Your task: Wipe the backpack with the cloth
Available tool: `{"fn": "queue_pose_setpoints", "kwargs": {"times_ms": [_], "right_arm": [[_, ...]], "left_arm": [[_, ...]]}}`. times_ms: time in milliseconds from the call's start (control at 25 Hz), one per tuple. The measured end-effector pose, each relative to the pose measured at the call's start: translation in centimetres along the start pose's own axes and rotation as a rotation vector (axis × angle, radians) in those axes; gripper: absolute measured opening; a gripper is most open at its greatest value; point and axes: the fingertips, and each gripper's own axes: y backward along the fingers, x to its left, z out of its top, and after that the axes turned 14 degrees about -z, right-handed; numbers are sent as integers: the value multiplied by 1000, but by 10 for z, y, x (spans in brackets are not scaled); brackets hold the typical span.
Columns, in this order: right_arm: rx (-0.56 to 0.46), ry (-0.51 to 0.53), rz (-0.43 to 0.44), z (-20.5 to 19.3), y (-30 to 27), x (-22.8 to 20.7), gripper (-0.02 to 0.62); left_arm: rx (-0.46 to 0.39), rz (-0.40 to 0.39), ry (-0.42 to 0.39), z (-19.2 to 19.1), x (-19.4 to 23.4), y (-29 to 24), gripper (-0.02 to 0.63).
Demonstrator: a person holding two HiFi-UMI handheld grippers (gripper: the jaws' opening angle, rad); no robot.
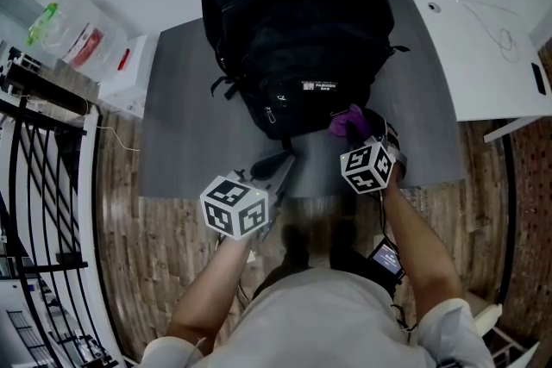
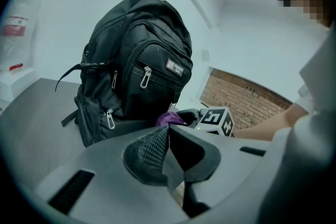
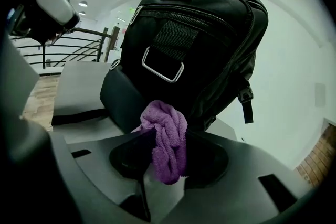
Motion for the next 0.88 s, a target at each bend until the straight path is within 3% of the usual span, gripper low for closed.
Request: {"fn": "queue_pose_setpoints", "kwargs": {"times_ms": [520,880], "right_arm": [[55,-30,-50,-21,2,-25,160],[201,-148,-215,-65,19,-71,160]], "left_arm": [[11,-11,13,-10,5,-3,6],[10,-11,28,-21,16,15,6]]}}
